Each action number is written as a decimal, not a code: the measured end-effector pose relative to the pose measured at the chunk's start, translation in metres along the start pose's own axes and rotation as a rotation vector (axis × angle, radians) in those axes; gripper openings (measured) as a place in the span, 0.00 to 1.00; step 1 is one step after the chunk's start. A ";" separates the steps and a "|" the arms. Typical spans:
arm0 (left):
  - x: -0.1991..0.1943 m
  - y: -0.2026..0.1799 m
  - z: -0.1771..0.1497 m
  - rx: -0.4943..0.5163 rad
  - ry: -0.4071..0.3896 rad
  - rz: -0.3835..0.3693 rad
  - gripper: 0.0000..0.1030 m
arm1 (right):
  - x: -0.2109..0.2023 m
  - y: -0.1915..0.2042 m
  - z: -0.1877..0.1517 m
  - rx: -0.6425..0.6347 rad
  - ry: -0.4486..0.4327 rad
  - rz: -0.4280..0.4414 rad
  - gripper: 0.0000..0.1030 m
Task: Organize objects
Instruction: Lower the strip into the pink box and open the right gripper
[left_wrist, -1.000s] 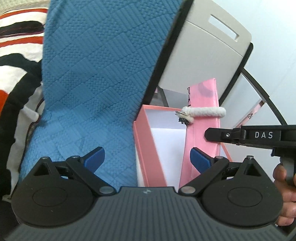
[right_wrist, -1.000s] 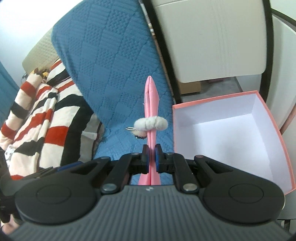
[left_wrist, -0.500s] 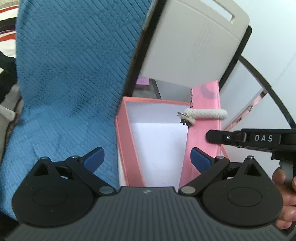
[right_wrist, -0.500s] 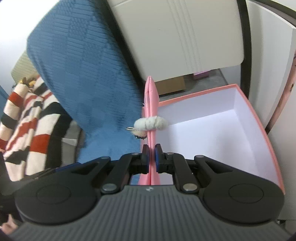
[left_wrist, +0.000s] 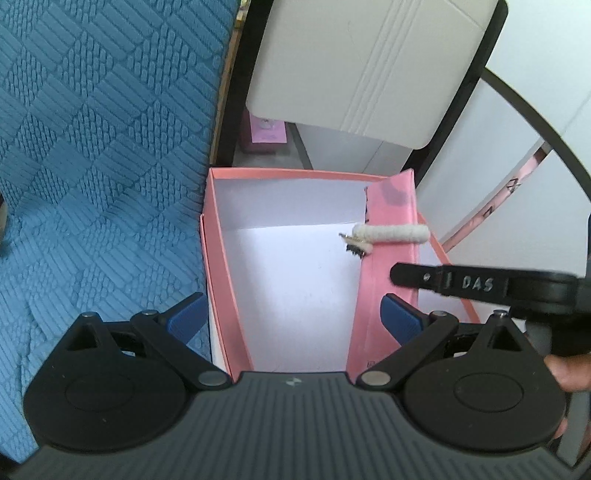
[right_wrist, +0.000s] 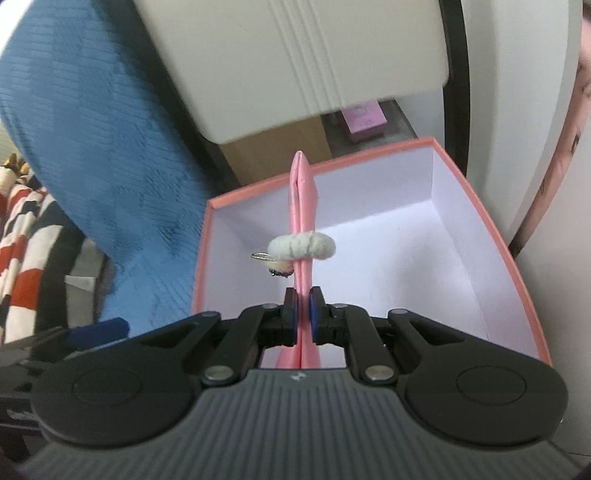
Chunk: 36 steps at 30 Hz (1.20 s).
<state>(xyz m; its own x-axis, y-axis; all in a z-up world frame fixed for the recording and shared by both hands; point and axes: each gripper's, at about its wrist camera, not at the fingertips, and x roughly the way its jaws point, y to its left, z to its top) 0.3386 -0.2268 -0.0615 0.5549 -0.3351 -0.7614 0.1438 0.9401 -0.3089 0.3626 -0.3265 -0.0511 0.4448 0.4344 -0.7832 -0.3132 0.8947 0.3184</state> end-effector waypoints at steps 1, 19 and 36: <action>0.004 0.000 0.000 -0.003 0.006 0.000 0.98 | 0.005 -0.004 -0.002 0.009 0.010 0.002 0.10; 0.027 0.000 -0.010 0.015 0.036 0.012 0.98 | 0.036 -0.028 -0.015 0.009 0.031 -0.067 0.70; -0.034 0.010 -0.012 -0.006 -0.049 -0.022 0.98 | -0.017 0.001 -0.016 -0.037 -0.033 -0.094 0.78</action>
<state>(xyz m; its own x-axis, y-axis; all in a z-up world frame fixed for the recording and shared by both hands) 0.3117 -0.2065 -0.0454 0.5908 -0.3525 -0.7257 0.1519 0.9320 -0.3291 0.3410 -0.3343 -0.0461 0.5010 0.3526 -0.7904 -0.2996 0.9274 0.2239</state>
